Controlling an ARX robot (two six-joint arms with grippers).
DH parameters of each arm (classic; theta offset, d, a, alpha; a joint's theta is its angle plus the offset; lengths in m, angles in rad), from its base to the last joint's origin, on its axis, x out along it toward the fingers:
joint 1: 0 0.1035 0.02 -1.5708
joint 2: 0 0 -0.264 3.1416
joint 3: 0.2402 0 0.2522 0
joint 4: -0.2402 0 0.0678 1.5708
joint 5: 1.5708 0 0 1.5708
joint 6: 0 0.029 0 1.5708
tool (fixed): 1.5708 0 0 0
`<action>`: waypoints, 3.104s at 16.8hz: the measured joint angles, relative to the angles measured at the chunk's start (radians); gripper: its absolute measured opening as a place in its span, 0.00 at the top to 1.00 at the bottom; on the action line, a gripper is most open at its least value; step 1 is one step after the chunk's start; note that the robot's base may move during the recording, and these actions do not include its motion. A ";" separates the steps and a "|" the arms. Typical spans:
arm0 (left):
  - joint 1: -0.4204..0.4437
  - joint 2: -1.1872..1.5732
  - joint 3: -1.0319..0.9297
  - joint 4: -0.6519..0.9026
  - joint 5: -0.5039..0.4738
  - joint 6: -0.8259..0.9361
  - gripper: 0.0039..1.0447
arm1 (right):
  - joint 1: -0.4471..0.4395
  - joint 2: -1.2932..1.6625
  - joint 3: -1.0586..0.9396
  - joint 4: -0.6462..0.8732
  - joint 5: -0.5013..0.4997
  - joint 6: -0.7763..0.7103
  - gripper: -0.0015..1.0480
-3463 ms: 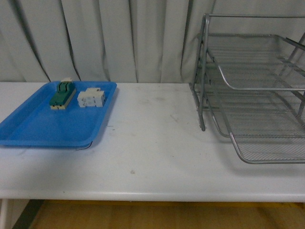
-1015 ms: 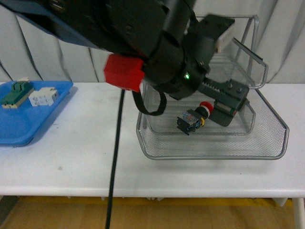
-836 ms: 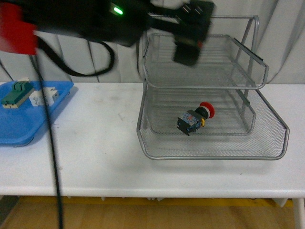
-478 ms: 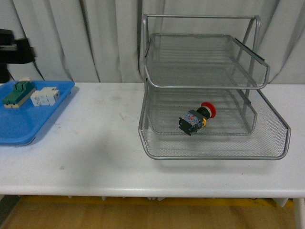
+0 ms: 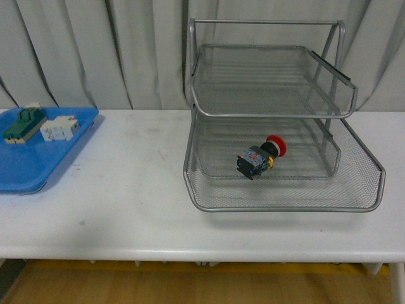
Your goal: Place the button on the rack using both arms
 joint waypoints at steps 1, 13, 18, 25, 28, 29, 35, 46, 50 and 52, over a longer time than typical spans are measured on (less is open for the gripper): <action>0.014 -0.032 -0.027 0.026 0.013 0.000 0.99 | 0.000 0.000 0.000 0.000 0.000 0.000 0.06; 0.108 -0.441 -0.098 -0.316 0.108 -0.001 0.99 | 0.000 0.000 0.000 0.000 0.000 0.000 0.06; 0.108 -0.604 -0.099 -0.474 0.108 -0.001 0.99 | 0.000 0.000 0.000 0.000 0.000 0.000 0.06; 0.108 -0.742 -0.099 -0.611 0.108 -0.001 0.99 | 0.000 0.000 0.000 0.000 0.000 0.000 0.06; 0.108 -0.787 -0.099 -0.657 0.108 -0.001 0.99 | 0.000 0.000 0.000 0.000 0.000 0.000 0.06; 0.108 -0.852 -0.097 -0.761 0.108 -0.001 0.99 | 0.000 0.000 0.000 0.000 0.000 0.000 0.06; 0.108 -0.951 -0.098 -0.837 0.108 -0.002 0.80 | 0.000 0.000 0.000 -0.004 -0.003 -0.002 0.06; 0.108 -0.951 -0.098 -0.835 0.108 -0.002 0.06 | 0.232 1.228 0.331 0.264 -0.021 0.206 0.49; 0.108 -0.951 -0.098 -0.835 0.108 -0.002 0.06 | 0.334 1.612 0.460 0.431 0.087 0.296 0.91; 0.108 -0.951 -0.098 -0.835 0.108 -0.002 0.06 | 0.376 1.771 0.541 0.476 0.134 0.304 0.98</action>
